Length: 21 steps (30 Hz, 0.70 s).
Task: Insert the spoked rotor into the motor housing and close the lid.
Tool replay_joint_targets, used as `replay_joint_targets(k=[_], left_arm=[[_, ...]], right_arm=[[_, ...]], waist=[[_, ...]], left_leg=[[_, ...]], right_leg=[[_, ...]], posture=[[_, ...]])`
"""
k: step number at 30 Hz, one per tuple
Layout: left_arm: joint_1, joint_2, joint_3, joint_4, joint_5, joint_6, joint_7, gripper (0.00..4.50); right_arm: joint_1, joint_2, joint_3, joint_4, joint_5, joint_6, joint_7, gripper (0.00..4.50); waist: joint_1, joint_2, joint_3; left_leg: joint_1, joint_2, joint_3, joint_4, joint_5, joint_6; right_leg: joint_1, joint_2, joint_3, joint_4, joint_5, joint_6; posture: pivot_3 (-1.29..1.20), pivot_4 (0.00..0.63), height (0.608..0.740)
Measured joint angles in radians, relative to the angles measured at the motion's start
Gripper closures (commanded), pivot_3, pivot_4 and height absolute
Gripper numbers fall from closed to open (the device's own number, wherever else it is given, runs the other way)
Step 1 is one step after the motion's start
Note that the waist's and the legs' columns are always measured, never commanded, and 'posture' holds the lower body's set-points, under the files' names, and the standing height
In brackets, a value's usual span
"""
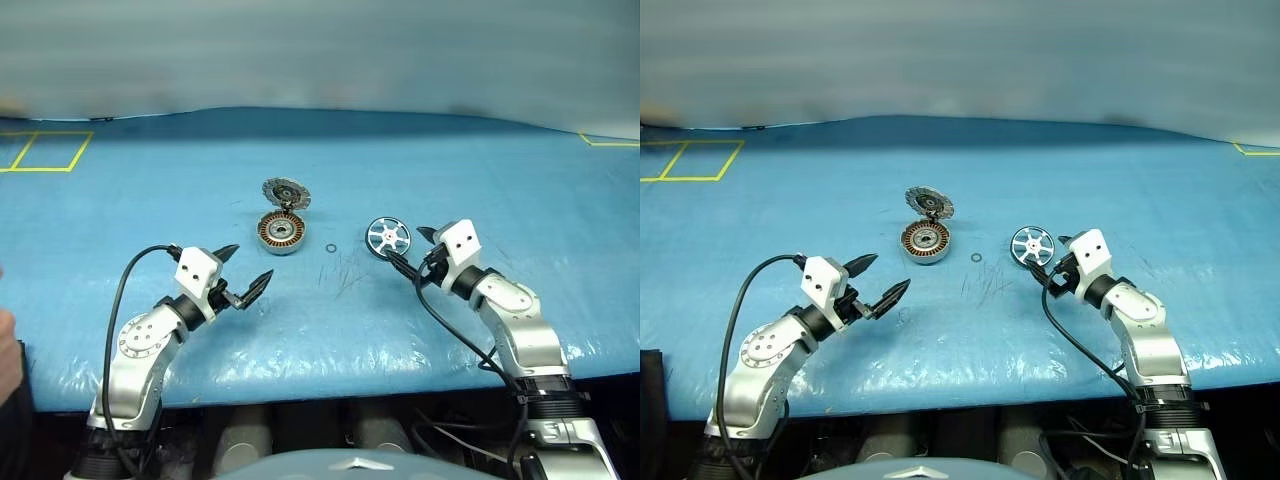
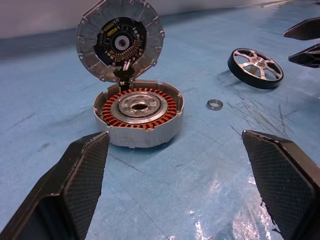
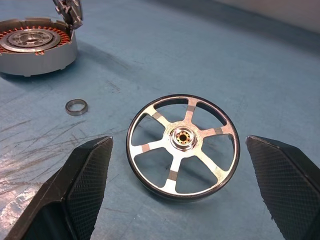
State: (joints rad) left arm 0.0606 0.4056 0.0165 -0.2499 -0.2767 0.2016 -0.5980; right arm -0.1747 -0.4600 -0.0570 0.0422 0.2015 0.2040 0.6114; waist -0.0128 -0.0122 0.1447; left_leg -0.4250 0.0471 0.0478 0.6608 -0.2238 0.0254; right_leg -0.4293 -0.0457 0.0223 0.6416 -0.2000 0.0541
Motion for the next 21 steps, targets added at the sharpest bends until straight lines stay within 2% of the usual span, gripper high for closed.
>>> replay_joint_targets(k=[7,11,16,21], left_arm=[[-0.021,0.038,-0.012,0.004,0.019,0.007,-0.018,0.0],[-0.037,0.104,-0.04,0.004,0.044,0.029,-0.061,0.0],[-0.083,0.246,-0.097,0.004,0.095,0.075,-0.159,0.0],[-0.287,0.391,-0.18,0.016,0.204,0.094,-0.271,0.0]], right_arm=[[0.001,0.0,0.001,-0.003,0.001,-0.003,-0.001,0.01],[0.001,0.001,0.003,-0.003,0.001,-0.003,-0.005,0.01],[0.005,0.002,0.007,-0.016,-0.007,-0.003,-0.015,0.01],[0.01,0.003,0.046,-0.109,-0.028,-0.002,-0.021,0.01]], waist=[[0.0,0.0,0.0],[0.0,0.0,0.0],[0.0,0.0,0.001],[0.002,0.0,0.002]], left_leg=[[0.0,0.0,0.0,0.0,0.0,0.0],[0.0,0.0,0.0,0.0,0.0,0.0],[0.0,0.0,0.0,0.0,0.0,0.0],[-0.001,0.0,0.0,0.0,0.0,0.0]], right_leg=[[0.0,0.0,0.0,0.0,0.0,0.0],[0.0,0.0,0.0,0.0,0.0,0.0],[-0.001,0.0,0.0,0.001,0.0,0.0],[-0.001,0.0,0.0,0.0,0.0,0.0]], posture=[[0.0,0.15,0.74],[0.0,0.15,0.74],[0.0,0.15,0.74],[0.0,0.15,0.74]])
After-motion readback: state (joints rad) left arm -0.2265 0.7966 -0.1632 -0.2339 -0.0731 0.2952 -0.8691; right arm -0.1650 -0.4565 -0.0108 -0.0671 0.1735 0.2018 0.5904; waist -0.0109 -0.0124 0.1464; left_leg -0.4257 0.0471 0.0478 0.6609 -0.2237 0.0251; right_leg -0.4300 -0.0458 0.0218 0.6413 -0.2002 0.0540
